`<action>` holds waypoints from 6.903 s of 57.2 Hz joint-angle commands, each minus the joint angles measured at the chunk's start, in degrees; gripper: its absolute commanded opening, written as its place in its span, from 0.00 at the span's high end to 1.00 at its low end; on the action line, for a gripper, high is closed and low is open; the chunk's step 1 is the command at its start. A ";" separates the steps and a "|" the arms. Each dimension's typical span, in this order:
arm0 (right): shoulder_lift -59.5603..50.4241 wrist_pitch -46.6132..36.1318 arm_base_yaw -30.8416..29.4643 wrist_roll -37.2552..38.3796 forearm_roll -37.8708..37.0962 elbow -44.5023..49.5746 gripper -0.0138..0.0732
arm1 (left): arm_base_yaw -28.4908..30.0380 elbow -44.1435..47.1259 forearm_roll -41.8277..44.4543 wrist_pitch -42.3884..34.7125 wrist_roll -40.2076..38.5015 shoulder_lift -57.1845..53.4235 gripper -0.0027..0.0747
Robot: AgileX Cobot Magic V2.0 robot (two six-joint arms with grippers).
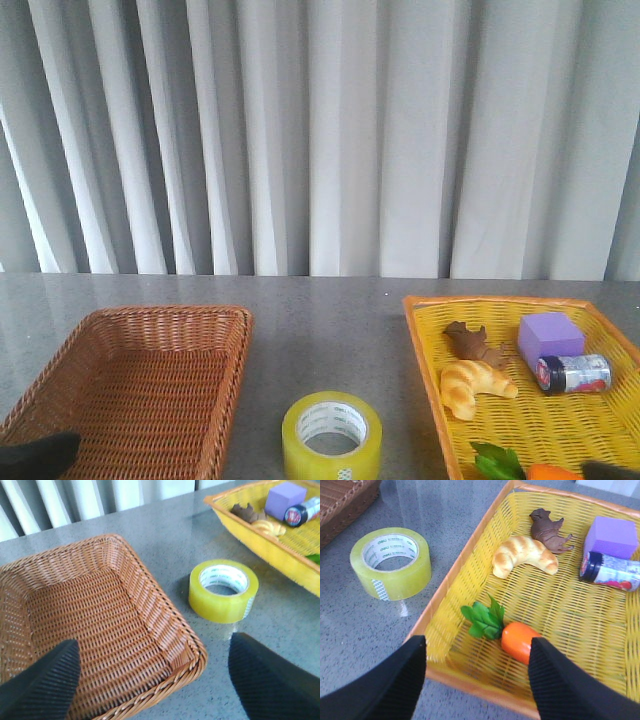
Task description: Transfer tape with both arms
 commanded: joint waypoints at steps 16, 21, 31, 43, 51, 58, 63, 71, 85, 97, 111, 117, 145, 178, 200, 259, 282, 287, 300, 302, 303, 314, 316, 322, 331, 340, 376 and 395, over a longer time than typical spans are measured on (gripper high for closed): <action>-12.59 -5.42 -0.34 2.23 -0.11 6.61 0.32 | -0.43 -5.43 -3.48 -10.73 2.24 6.34 0.22; -12.59 -5.29 -0.34 1.85 -0.35 6.61 0.32 | -1.48 -10.74 -3.48 -7.58 4.82 12.45 0.22; -12.59 -5.29 -0.34 1.85 -0.42 6.61 0.32 | -7.24 -22.06 -3.48 -2.28 9.62 24.49 0.22; -12.59 -5.29 -0.34 1.85 -0.42 6.61 0.32 | -11.90 -37.00 -3.09 9.10 12.94 39.37 0.22; -12.59 -5.29 -0.34 1.85 -0.42 6.61 0.32 | -12.41 -46.68 -1.81 15.76 12.94 48.84 0.22; -12.59 -5.29 -0.34 1.85 -0.42 6.61 0.32 | -12.41 -53.71 0.21 18.88 12.57 56.11 0.24; -12.59 -5.29 -0.34 1.85 -0.42 6.61 0.32 | -12.41 -58.19 0.36 19.63 12.57 60.61 0.28; -12.59 -5.29 -0.34 1.85 -0.42 6.61 0.32 | -12.41 -65.26 1.43 22.03 12.19 67.32 0.33; -12.59 -5.29 -0.34 1.85 -0.42 6.61 0.32 | -12.35 -76.15 5.25 28.13 7.98 77.00 0.35; -12.59 -5.29 -0.34 1.85 -0.42 6.61 0.32 | -12.30 -80.35 6.05 31.86 6.70 82.26 0.36; -12.59 -5.29 -0.34 1.85 -0.42 6.61 0.32 | -12.30 -80.36 5.54 33.43 6.34 83.78 0.53; -12.59 -5.29 -0.34 1.85 -0.42 6.61 0.32 | -12.30 -80.36 5.50 33.27 5.82 83.61 0.63; -12.59 -5.29 -0.34 1.85 -0.42 6.61 0.32 | -12.38 -80.36 5.56 33.22 4.89 77.41 0.72; -12.59 -5.29 -0.34 1.85 -0.42 6.61 0.32 | -1.34 -80.36 10.72 38.89 4.45 62.71 0.72; -12.59 -5.29 -0.34 1.85 -0.42 6.61 0.32 | 11.02 -79.49 10.07 42.00 1.88 68.04 0.72; -12.59 -5.29 -0.34 1.85 -0.42 6.61 0.32 | 11.09 -79.67 10.06 42.13 -1.06 74.38 0.31; -12.59 -5.29 -0.34 1.85 -0.42 6.61 0.32 | 10.89 -77.00 2.44 42.13 -5.33 54.53 0.31; -12.59 -5.29 -0.34 1.85 -0.42 6.61 0.32 | 10.66 -72.27 1.05 42.07 -3.80 49.05 0.31; -12.59 -5.29 -0.34 1.85 -0.42 6.61 0.32 | 10.46 -50.81 1.52 36.93 -1.95 33.51 0.31; -12.59 -5.29 -0.34 1.85 -0.42 6.61 0.32 | 10.46 -46.93 1.52 34.97 -1.95 30.89 0.31; -12.59 -5.29 -0.34 1.85 -0.42 6.61 0.32 | 10.46 -44.57 1.52 33.75 -1.95 29.36 0.31; -12.59 -5.29 -0.34 1.85 -0.42 6.61 0.32 | 10.46 -24.11 1.57 22.88 -1.95 15.39 0.31; -12.59 -5.29 -0.34 1.85 -0.42 6.61 0.32 | 10.46 -20.55 1.68 21.07 -1.70 12.87 0.31; -12.59 -5.29 -0.34 1.85 -0.42 6.61 0.32 | 10.46 -10.39 1.68 15.18 1.22 4.94 0.31; -12.59 -5.34 -0.34 1.85 -0.42 6.61 0.32 | 10.46 1.72 1.68 8.66 2.58 -5.54 0.31; -12.59 -5.34 -0.34 1.85 -0.42 6.61 0.32 | 10.46 8.57 2.16 4.98 2.37 -12.54 0.37; -12.59 -4.23 -0.34 1.85 -0.42 6.91 0.85 | 10.46 11.42 2.08 2.39 1.95 -14.85 0.97; -12.59 -4.00 -0.34 1.85 -0.42 6.91 0.85 | 10.46 11.42 2.08 2.39 1.95 -14.85 0.97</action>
